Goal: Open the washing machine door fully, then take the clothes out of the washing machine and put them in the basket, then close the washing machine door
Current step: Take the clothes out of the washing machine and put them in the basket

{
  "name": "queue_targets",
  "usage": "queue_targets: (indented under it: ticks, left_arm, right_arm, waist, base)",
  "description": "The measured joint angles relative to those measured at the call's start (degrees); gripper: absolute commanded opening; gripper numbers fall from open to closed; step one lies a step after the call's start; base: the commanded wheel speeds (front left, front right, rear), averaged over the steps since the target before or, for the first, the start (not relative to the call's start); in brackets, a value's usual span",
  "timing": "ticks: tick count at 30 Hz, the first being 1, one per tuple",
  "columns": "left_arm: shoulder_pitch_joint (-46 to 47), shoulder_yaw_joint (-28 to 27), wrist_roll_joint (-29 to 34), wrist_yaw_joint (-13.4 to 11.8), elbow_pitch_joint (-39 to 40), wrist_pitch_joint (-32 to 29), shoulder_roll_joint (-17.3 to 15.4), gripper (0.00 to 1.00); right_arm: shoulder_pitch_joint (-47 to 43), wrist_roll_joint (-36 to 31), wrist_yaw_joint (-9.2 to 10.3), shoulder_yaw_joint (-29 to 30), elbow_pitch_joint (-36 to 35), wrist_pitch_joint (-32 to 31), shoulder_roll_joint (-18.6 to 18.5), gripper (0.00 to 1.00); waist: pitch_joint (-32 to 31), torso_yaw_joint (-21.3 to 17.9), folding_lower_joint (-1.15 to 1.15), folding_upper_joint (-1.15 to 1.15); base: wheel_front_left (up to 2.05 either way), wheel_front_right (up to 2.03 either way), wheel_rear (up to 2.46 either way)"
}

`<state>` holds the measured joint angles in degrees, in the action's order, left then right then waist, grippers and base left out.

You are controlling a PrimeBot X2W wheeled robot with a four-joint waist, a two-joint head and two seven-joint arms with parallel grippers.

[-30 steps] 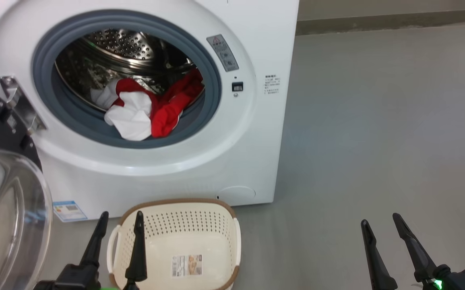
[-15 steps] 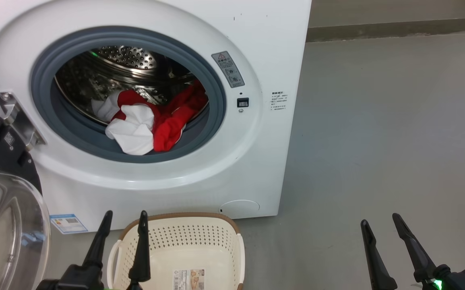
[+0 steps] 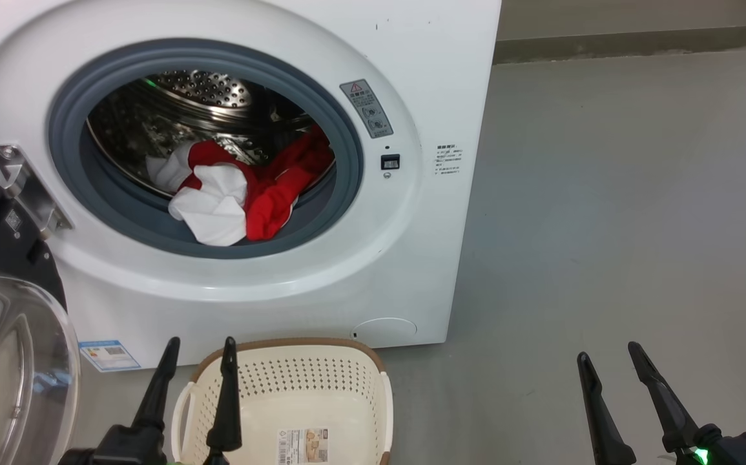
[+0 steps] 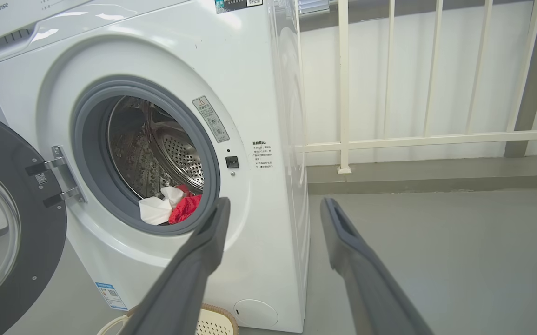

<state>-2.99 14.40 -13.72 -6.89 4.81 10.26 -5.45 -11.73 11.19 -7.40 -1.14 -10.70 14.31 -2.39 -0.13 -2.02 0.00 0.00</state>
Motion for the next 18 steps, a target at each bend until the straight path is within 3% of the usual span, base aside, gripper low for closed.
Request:
queue_targets:
  ticks: [18]
  left_arm:
    - [5.3,0.4,0.0,-0.4,-0.8,0.9,-0.3,1.0]
  right_arm:
    - [2.6,0.0,0.0,-0.1,-1.4,0.0,0.0,1.0]
  waist:
    - [7.3,0.3,0.0,0.0]
  base:
    - [0.0,0.0,0.0]
